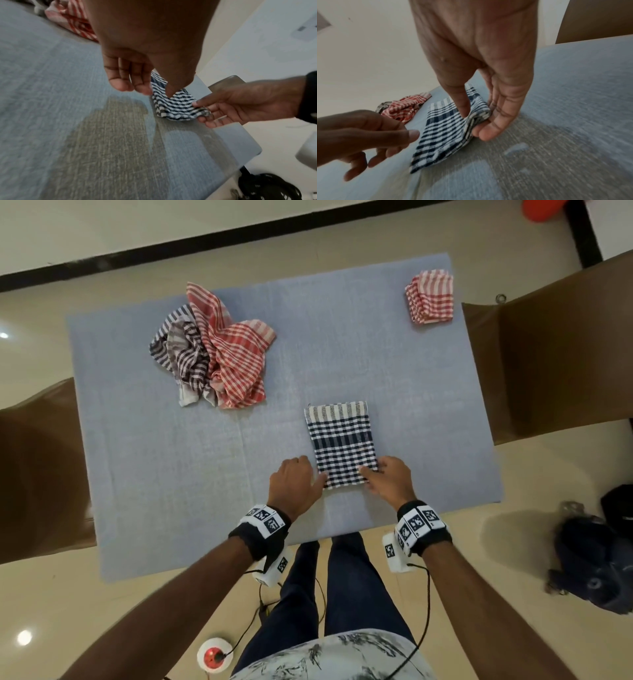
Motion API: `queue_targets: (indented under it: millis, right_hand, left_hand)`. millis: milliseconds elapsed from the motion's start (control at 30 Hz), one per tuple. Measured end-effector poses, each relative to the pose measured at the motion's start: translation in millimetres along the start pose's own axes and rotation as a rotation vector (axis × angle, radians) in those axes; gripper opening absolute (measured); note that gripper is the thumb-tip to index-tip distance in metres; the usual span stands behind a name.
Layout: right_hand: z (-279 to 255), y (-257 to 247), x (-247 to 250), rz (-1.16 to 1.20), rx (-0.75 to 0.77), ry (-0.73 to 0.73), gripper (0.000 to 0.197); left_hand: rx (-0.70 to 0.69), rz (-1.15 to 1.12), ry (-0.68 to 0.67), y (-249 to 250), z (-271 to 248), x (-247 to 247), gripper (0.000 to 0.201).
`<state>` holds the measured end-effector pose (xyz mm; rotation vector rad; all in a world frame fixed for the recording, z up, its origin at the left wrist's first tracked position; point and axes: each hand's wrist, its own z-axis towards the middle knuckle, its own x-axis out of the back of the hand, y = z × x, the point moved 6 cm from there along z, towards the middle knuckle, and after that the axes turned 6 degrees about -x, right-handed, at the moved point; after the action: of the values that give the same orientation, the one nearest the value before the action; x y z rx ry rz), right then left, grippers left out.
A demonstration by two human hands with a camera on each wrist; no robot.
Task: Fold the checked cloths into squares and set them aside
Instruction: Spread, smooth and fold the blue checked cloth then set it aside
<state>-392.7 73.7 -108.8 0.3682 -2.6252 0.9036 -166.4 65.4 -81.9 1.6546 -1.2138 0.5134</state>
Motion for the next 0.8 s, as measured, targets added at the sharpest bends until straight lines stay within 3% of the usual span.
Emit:
queue_targets:
  millis: [100, 233, 300, 467, 567, 733, 800]
  right_hand:
    - [-12.5, -10.3, 6.0, 0.132, 0.046, -0.004, 0.043]
    - [-20.2, -22.4, 7.6, 0.050, 0.170, -0.076, 0.022]
    - [-16.9, -22.4, 8.6, 0.036, 0.174, -0.144, 0.027]
    - [-11.3, -21.8, 17.9, 0.011, 0.230, -0.254, 0.047]
    - [-9.2, -22.3, 21.6, -0.015, 0.286, -0.188, 0.038]
    - [-8.4, -23.6, 18.5, 0.108, 0.246, -0.164, 0.024]
    - [-8.9, -25.7, 19.3, 0.092, 0.248, -0.177, 0.023]
  left_hand:
    - [-0.167, 0.022, 0.127, 15.1, -3.7, 4.1, 0.039]
    - [-0.402, 0.188, 0.112, 43.5, -2.3, -10.3, 0.059]
    - [-0.413, 0.261, 0.086, 49.1, 2.0, -18.2, 0.059]
    - [-0.334, 0.301, 0.094, 42.3, 12.2, -21.8, 0.032]
    - [-0.375, 0.323, 0.063, 44.6, 8.5, -23.8, 0.034]
    - [-0.382, 0.364, 0.014, 42.5, -1.4, -31.1, 0.052]
    - [-0.359, 0.368, 0.042, 44.4, 1.4, -32.4, 0.043]
